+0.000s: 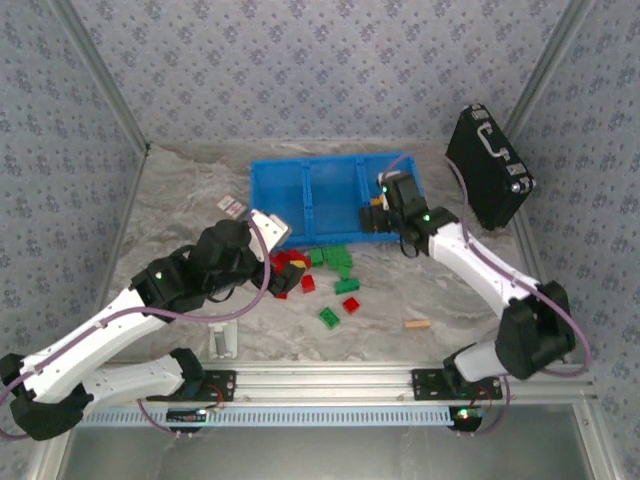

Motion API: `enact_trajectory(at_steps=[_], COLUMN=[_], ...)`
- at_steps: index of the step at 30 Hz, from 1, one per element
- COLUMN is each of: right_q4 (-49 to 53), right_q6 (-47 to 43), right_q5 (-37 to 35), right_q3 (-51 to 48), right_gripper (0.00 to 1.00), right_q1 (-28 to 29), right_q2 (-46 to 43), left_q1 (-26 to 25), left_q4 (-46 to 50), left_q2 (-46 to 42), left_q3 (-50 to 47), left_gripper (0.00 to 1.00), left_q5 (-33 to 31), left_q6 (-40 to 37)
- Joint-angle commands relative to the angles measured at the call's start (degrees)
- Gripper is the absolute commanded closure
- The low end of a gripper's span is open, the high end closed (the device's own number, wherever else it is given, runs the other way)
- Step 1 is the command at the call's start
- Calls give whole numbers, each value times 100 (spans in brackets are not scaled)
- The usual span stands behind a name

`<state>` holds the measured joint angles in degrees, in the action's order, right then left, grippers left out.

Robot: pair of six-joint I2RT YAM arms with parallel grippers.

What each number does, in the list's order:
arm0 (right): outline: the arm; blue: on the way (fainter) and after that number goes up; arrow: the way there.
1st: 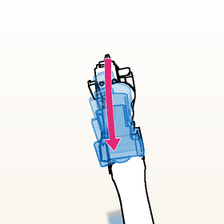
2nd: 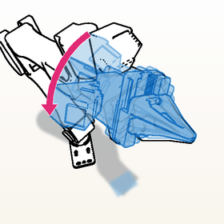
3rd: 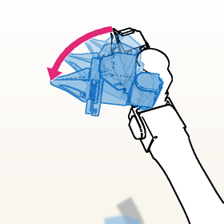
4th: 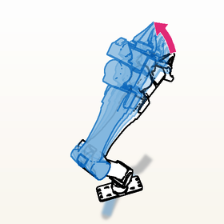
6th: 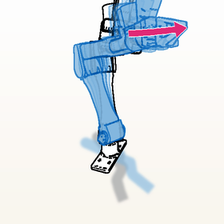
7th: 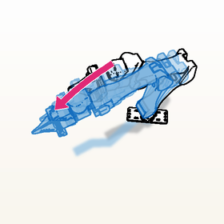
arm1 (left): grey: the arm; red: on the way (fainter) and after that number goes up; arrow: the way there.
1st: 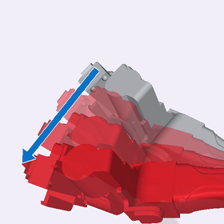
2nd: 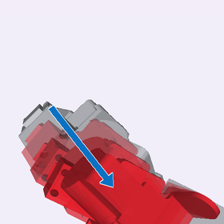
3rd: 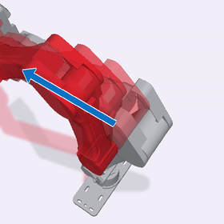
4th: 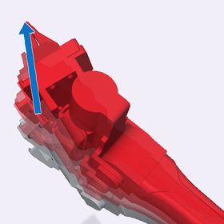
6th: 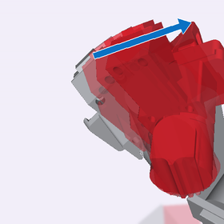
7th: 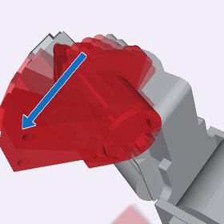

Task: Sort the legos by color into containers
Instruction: Pick up the lego from the bottom-center of the table.

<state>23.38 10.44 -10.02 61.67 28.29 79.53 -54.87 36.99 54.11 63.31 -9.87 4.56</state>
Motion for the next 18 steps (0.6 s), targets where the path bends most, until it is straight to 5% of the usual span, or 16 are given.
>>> enact_trajectory(at_steps=[1, 8, 18], right_q4=[409, 208, -402], right_q6=[574, 1620, 2112], right_q5=[619, 753, 565], right_q3=[-699, -2141, -2592], right_gripper=[11, 16, 16], right_q1=[195, 924, 2149], right_q2=[-526, -1463, -1019], left_q1=[-18, -21, -16], left_q4=[-211, -263, -235], left_q2=[-58, -57, 5], left_q3=[112, 125, 146], left_gripper=[0, 0, 0], left_q5=[62, 157, 311], left_q6=[-60, -51, 84])
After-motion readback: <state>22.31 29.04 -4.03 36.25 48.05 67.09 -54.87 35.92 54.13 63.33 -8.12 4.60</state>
